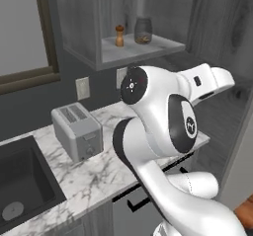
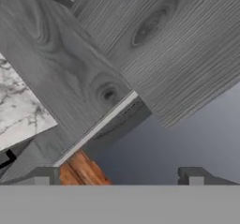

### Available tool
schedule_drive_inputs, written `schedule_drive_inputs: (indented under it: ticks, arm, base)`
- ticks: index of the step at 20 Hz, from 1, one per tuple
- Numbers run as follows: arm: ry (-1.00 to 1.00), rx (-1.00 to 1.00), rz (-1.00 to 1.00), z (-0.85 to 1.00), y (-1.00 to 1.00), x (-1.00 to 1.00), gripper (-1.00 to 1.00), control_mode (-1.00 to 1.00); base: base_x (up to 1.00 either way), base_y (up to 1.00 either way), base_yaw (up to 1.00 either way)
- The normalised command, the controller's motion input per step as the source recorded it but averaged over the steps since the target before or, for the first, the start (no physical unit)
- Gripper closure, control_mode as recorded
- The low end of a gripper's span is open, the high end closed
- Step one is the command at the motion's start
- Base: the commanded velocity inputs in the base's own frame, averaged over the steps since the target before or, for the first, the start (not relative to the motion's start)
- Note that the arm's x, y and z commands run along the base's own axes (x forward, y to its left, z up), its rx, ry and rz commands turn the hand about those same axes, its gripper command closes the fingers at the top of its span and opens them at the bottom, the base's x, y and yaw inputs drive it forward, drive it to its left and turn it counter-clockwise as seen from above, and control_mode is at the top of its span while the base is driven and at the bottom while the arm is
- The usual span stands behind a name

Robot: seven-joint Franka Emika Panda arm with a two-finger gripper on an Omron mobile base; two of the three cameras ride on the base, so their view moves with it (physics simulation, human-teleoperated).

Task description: Pick the jar and jar from the dining table and place them in the open cabinet. Close the cabinet after placing the objects.

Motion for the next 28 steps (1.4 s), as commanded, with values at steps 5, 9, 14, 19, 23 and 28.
schedule_drive_inputs:
  ticks: [5,9,14,19,23,28]
  arm:
    - [0.00,0.00,0.00,0.00,0.00,0.00,-1.00,1.00]
    - [0.00,0.00,0.00,0.00,0.00,0.00,-1.00,1.00]
    - [0.00,0.00,0.00,0.00,0.00,0.00,-1.00,1.00]
    - [0.00,0.00,0.00,0.00,0.00,0.00,-1.00,1.00]
    - [0.00,0.00,0.00,0.00,0.00,0.00,-1.00,1.00]
    - [0.00,0.00,0.00,0.00,0.00,0.00,-1.00,1.00]
  base:
    - [-0.65,0.00,-0.39]
    - [-0.51,0.00,-0.54]
    - [-0.41,0.00,-0.60]
    - [-0.38,0.00,-0.62]
    - [-0.37,0.00,-0.64]
    - [-0.35,0.00,-0.65]
